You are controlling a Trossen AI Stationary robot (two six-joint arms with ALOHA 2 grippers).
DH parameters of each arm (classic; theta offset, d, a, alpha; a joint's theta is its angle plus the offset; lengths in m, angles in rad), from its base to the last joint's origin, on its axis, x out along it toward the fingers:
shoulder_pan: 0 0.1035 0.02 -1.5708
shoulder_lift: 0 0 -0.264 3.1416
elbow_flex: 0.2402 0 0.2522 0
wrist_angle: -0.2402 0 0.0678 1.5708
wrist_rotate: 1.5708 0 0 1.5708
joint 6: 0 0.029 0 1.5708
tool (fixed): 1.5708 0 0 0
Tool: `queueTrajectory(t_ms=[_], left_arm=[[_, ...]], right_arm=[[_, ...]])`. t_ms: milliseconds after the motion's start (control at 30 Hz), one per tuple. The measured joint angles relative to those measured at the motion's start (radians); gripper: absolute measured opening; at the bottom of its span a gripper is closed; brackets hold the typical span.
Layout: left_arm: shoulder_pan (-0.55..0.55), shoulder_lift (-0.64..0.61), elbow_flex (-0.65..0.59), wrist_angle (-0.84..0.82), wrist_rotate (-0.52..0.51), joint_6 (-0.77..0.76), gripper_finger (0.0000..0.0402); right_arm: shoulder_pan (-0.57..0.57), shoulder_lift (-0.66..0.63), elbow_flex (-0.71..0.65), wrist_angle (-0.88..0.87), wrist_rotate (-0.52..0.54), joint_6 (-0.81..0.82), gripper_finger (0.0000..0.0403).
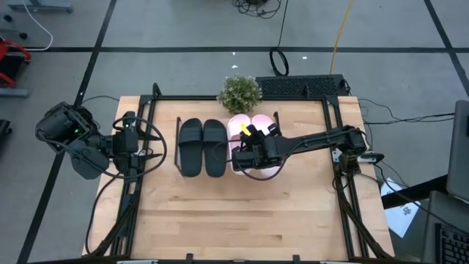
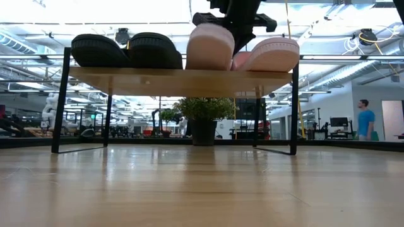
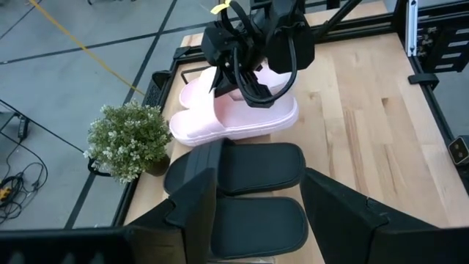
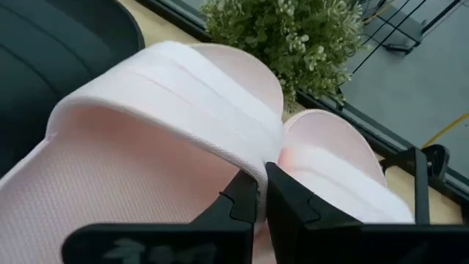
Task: Pick and place slides into the shelf
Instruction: Put the pink slider on the shelf
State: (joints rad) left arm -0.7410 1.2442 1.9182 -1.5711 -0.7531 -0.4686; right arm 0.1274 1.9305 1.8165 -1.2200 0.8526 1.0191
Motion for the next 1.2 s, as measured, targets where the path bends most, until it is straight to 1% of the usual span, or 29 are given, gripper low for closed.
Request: queueTrajectory(t_ms=[200, 333, 633, 967, 1200], left_arm=[[0.000, 0.000, 0.000, 0.000, 0.000, 0.004, 0.0198], [0.000, 0.000, 0.000, 0.000, 0.001, 0.018, 0.0198], [0.000, 0.000, 0.000, 0.000, 0.000, 0.021, 0.0198], [0.000, 0.000, 0.000, 0.000, 0.000, 0.020, 0.0198], [0.000, 0.000, 0.000, 0.000, -0.008, 0.020, 0.0198]], right_arm=[[0.005, 0.001, -0.005, -0.001, -0.001, 0.014, 0.0011], [0.013, 0.002, -0.005, -0.001, 0.021, 0.011, 0.0008], [0.017, 0.005, -0.001, 0.024, 0.035, -0.066, 0.0004], [0.017, 0.005, 0.000, 0.027, 0.055, -0.100, 0.0002], [0.016, 0.005, 0.041, 0.028, 0.081, -0.169, 0.0001]])
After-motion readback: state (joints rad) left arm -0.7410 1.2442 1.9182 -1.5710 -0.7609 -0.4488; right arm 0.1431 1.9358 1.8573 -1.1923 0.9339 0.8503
